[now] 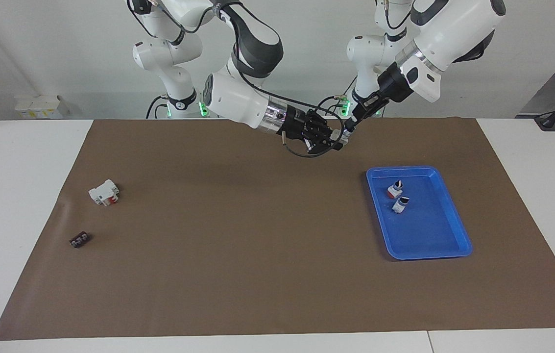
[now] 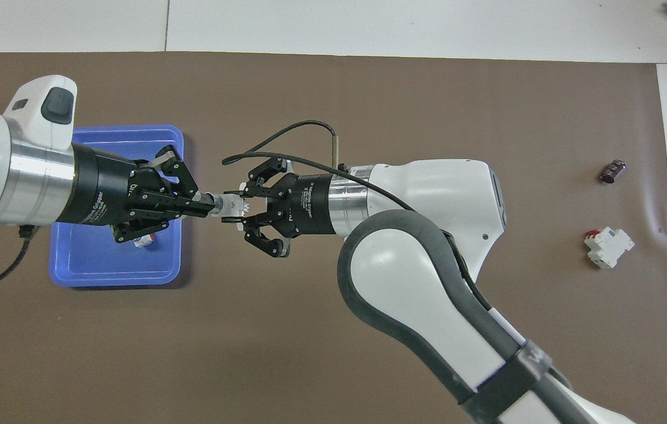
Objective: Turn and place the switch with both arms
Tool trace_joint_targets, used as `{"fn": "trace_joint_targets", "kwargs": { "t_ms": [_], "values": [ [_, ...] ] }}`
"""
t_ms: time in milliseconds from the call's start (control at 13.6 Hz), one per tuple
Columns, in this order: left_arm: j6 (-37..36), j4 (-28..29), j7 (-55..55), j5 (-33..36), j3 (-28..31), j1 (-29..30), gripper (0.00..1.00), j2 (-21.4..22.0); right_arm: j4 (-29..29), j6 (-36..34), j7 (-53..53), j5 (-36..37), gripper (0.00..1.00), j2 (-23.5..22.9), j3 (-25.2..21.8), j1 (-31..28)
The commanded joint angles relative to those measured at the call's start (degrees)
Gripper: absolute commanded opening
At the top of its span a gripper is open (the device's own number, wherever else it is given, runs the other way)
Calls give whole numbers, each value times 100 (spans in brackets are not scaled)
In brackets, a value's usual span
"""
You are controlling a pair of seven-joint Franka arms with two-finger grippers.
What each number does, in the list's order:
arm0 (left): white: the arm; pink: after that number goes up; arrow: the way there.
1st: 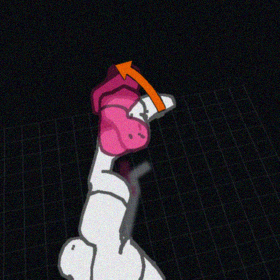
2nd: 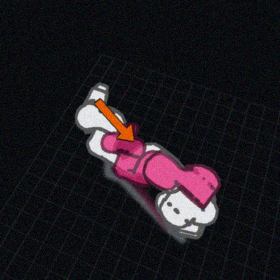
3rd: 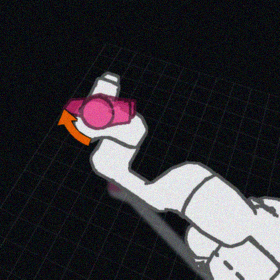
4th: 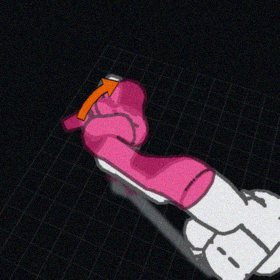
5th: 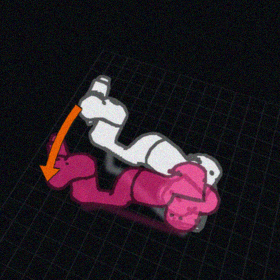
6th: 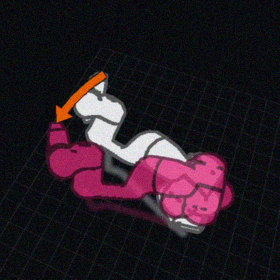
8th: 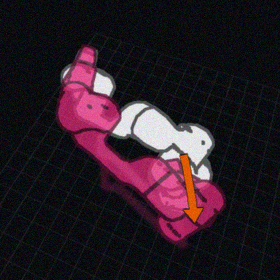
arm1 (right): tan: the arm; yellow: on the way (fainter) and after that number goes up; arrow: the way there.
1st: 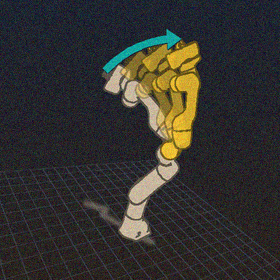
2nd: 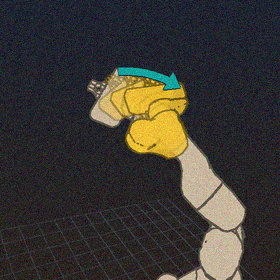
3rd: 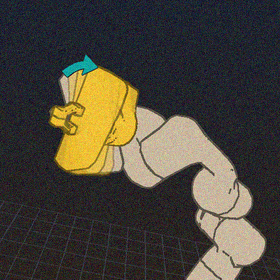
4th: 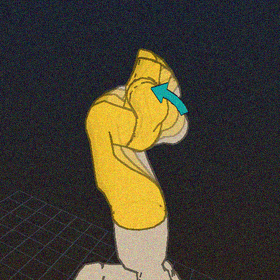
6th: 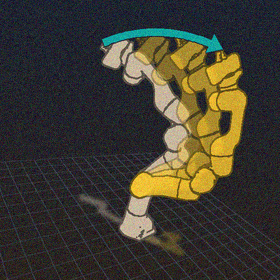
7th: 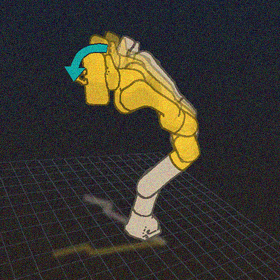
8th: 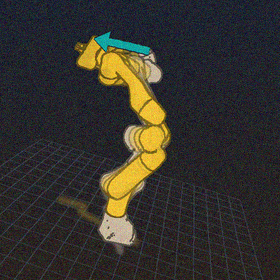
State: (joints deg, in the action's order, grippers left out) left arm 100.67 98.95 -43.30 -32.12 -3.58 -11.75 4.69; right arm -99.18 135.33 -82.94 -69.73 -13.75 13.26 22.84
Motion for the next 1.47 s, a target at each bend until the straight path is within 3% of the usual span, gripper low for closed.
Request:
{"fn": "trace_joint_targets", "kwargs": {
  "t_ms": [0, 369, 590, 811, 1401],
  "values": [
    [137, 124, 1169, 153, 77, -73, 0, 50, 21, 11, -82, -120, 0, 100, 45, -42],
    [-21, 265, 3516, 338, 77, -73, 0, 120, 21, 11, -74, -120, 0, 100, 45, -51],
    [-231, 309, 6195, 678, 85, -12, 0, 147, 21, 2, -74, -120, 0, 100, 45, -60],
    [-258, 283, 7147, 724, 77, -29, 0, 147, 21, 11, -74, -120, 0, 100, 45, -60],
    [-496, 142, 11006, 847, 94, -3, 0, 138, 21, 11, -82, -120, 0, 162, 45, -60]
  ]
}}
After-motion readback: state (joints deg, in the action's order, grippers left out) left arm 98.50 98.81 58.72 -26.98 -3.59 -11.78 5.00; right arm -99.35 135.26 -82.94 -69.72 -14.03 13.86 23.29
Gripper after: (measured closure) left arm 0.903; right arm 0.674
